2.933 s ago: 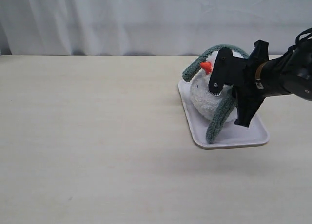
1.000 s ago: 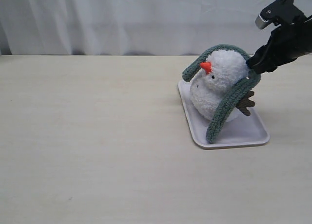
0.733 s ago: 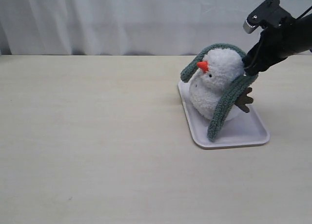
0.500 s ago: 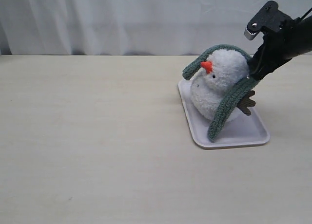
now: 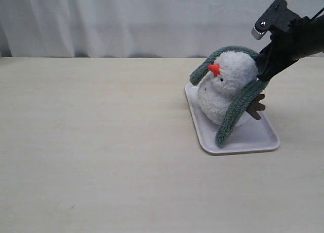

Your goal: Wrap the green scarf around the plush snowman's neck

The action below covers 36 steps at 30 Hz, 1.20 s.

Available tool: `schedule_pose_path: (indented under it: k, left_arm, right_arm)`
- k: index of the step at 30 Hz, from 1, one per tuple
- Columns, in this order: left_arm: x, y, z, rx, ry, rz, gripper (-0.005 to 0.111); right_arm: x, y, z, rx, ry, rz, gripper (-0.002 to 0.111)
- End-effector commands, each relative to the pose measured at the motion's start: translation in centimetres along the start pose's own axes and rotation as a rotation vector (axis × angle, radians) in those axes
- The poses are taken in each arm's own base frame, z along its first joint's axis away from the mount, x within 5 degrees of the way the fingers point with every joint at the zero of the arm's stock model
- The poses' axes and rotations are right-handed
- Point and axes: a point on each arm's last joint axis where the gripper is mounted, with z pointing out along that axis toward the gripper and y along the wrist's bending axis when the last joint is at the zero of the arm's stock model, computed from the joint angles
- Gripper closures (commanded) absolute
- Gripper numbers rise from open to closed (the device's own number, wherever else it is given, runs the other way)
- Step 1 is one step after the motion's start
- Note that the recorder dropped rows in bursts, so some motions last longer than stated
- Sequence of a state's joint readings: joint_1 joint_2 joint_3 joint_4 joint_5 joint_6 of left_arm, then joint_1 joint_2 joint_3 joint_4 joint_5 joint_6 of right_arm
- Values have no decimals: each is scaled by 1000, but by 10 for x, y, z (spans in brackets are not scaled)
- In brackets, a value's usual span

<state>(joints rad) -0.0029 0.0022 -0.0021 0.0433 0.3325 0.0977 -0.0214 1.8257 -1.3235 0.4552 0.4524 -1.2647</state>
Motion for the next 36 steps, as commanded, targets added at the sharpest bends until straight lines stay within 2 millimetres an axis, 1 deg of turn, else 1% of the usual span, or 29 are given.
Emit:
schedule_pose_path:
  k: [1, 5, 10, 13, 20, 22, 26, 28, 30, 31, 33, 35, 36]
  left_arm:
    - [0, 0, 0, -2, -9, -4, 107]
    - [0, 0, 0, -2, -9, -4, 107]
    - [0, 0, 0, -2, -9, -4, 107]
    - [0, 0, 0, -2, -9, -4, 107]
    - [0, 0, 0, -2, -9, -4, 107]
    - [0, 0, 0, -2, -9, -4, 107]
    - [0, 0, 0, -2, -9, -4, 107]
    - [0, 0, 0, -2, -9, -4, 107]
    - [0, 0, 0, -2, -9, -4, 107]
    - [0, 0, 0, -2, -9, -4, 107]
    - [0, 0, 0, -2, -9, -4, 107]
    - [0, 0, 0, -2, -9, -4, 107]
    - [0, 0, 0, -2, -9, -4, 107]
  right_arm:
    - [-2, -2, -1, 22, -14, -23, 104]
    - [-9, -1, -2, 47, -34, -41, 104]
    - [-29, 12, 1, 79, -84, -86, 104]
    - [-38, 15, 2, 107, -109, -88, 104]
    - [-38, 14, 1, 113, -115, -54, 104]
    - [-43, 16, -2, 118, -131, -29, 104]
    - [-64, 20, -23, 153, -202, -32, 102]
    - [-78, 23, -39, 160, -248, -18, 95]
    - [-90, 27, -56, 138, -289, 28, 84]
    - [-97, 30, -64, 113, -302, 63, 78]
    - [-111, 34, -77, 43, -309, 122, 71]
    - [-122, 35, -87, -7, -270, 209, 69]
    - [-127, 36, -91, -13, -222, 224, 69]
